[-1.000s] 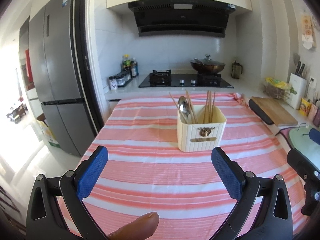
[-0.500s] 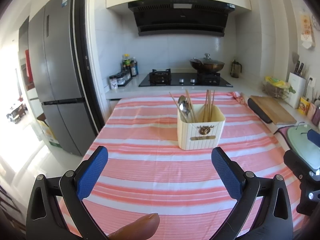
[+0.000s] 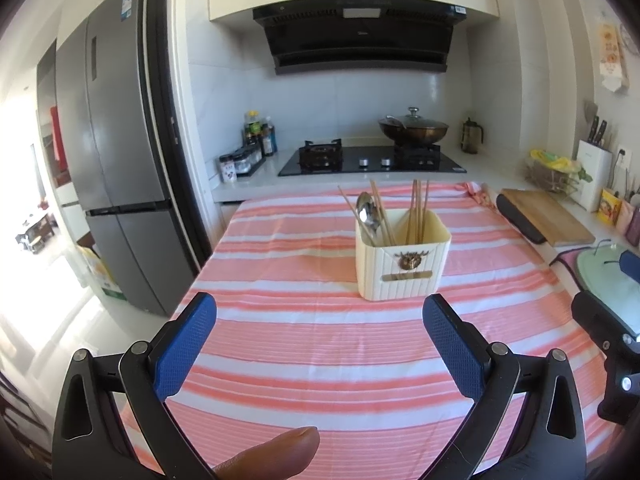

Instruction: Organize utensils

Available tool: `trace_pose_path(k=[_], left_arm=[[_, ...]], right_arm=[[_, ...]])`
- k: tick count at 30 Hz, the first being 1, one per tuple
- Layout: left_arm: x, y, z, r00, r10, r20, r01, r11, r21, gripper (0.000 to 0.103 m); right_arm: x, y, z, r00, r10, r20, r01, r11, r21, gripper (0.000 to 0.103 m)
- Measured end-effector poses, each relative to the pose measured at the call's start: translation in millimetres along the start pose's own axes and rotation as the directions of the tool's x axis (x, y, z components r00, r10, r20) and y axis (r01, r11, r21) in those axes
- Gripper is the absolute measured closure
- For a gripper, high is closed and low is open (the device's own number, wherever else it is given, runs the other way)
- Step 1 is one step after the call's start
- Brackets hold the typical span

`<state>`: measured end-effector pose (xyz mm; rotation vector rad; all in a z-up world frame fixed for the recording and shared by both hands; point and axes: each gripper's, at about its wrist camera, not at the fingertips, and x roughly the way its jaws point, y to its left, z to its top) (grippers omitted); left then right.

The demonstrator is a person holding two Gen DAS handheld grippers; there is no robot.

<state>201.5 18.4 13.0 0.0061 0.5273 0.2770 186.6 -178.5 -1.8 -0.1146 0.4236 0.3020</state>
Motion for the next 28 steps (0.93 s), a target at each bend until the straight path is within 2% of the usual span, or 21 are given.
trace_pose_path(k=[22,28], left_arm=[[5.3,-1.3,-3.7,1.000,-0.017,-0.024,0.017,1.000,-0.004,0.000],[5.1,1.4,-5.7,1.000,-0.029,0.005,0.029,0.999,-0.034,0.000]], right_arm=[[4.0,3.5,-2.6,1.000,-0.001,-0.020,0.001,1.000,-0.011,0.000],[6.5,2.2,-4.3,1.000,-0.003,-0.027,0.003,1.000,-0.008,0.000]])
